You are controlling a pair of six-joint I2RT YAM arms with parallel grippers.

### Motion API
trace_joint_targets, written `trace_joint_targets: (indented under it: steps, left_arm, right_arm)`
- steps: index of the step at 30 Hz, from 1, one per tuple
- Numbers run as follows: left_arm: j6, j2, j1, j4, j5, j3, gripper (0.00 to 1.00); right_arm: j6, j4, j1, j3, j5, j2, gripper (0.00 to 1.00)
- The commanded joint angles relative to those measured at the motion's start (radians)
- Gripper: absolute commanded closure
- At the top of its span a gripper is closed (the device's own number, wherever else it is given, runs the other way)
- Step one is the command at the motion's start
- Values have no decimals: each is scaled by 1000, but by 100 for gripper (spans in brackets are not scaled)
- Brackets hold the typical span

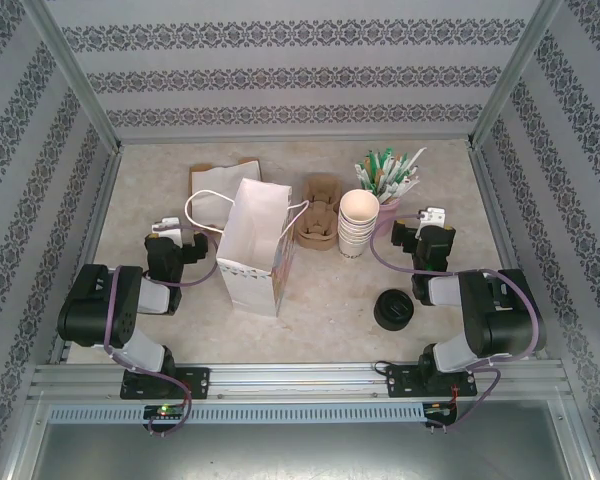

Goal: Pack the takeout coffee

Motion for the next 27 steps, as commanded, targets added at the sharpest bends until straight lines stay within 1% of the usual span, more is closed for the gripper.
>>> trace_joint_targets:
  steps: [1, 4, 27]
  left_arm:
    - [10, 23, 2, 193, -19, -36, 0]
    - [-9, 31, 3, 246, -60, -59, 0]
    - [-7, 29, 2, 230, -59, -51, 0]
  right_arm:
    - [-17, 66, 18, 28, 15, 12, 2]
    - [-19, 66, 17, 28, 15, 13, 2]
    - [-17, 66, 18, 29, 15, 12, 2]
